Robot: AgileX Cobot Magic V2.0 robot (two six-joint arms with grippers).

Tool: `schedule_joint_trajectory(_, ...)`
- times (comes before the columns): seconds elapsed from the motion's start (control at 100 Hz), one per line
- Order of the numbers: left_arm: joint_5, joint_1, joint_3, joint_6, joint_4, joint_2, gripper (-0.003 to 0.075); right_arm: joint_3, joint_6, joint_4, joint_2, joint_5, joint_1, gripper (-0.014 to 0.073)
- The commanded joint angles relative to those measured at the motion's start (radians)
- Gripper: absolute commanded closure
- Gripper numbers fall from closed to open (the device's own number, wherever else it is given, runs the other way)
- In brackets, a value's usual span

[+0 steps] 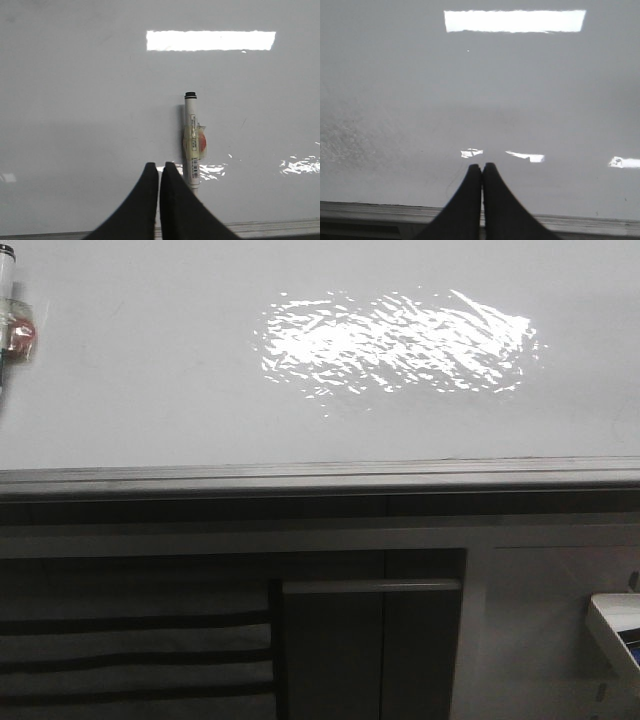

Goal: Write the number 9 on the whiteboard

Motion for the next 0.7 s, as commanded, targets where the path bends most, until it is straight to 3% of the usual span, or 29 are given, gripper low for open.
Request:
schedule_joint_trajectory(0.0,-0.067,0.004,-0.036,-0.003,0.016,0.015,0.0738,-0.033,-0.007,-0.017,0.014,-0.073,-0.006,0.0657)
schedule_joint_trajectory(0.09,-0.067,0.004,-0.036,-0.003,0.072,0.015,0.0647,-0.033,-0.007,-0.025,0.014,-0.068,-0.006,0.0547)
schedule_joint_trajectory(0.24,-0.063,0.004,-0.036,-0.003,0.148,0.015,0.0273,-0.033,-0.007,-0.066,0.014,-0.068,-0.006,0.0198)
schedule_joint_trajectory(0.31,-0.063,0.004,-0.036,-0.003,0.148,0.015,0.018,-0.033,-0.007,-0.066,0.014,-0.068,-0.006,0.0085)
schedule_joint_trajectory(0.39,-0.063,0.004,-0.036,-0.003,0.146,0.015,0.0167,-0.033,-0.007,-0.066,0.014,-0.068,-0.006,0.0039)
schedule_joint_trajectory(0.69,-0.078,0.004,-0.036,-0.003,0.115,0.015,0.0177,-0.033,-0.007,-0.062,0.014,-0.068,-0.006,0.0041)
